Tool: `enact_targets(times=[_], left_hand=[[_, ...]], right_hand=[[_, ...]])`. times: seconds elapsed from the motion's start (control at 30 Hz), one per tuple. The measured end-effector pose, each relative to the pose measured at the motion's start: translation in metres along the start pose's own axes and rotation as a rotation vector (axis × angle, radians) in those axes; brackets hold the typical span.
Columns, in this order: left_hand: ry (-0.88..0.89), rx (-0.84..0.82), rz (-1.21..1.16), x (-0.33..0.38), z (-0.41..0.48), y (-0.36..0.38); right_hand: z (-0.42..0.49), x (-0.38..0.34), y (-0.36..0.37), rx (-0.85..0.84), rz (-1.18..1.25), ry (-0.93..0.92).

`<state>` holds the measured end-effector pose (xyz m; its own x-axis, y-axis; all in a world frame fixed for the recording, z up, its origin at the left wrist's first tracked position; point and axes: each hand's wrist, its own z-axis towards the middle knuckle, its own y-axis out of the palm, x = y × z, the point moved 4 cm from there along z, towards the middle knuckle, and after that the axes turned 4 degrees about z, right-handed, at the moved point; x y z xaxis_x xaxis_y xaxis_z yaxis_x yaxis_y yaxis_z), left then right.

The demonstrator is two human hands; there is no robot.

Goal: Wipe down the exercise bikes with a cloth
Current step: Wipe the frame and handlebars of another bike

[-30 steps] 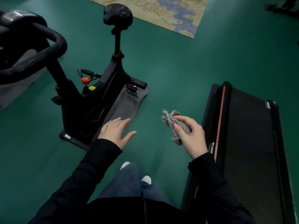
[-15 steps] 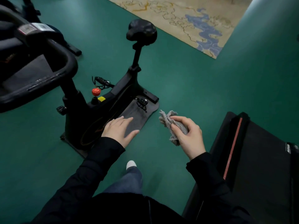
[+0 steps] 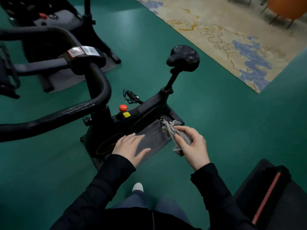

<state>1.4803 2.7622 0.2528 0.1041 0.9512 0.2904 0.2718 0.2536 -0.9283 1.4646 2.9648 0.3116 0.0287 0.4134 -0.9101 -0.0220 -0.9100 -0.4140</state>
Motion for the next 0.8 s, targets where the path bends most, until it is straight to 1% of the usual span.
enact_targets(times=[0.17, 0.33, 0.5, 0.8], left_hand=[[-0.133, 0.023, -0.063, -0.013, 0.000, 0.001], [-0.323, 0.089, -0.130, -0.023, 0.000, -0.001], [-0.516, 0.144, -0.158, -0.007, 0.015, -0.001], [-0.843, 0.380, -0.242, 0.035, 0.035, -0.012]], right_hand=[[0.036, -0.003, 0.017, -0.125, -0.002, -0.065], [0.075, -0.006, 0.026, -0.288, 0.000, -0.130], [0.124, -0.012, 0.024, -0.484, -0.018, -0.229], [0.185, -0.031, 0.026, -0.791, -0.009, -0.383]])
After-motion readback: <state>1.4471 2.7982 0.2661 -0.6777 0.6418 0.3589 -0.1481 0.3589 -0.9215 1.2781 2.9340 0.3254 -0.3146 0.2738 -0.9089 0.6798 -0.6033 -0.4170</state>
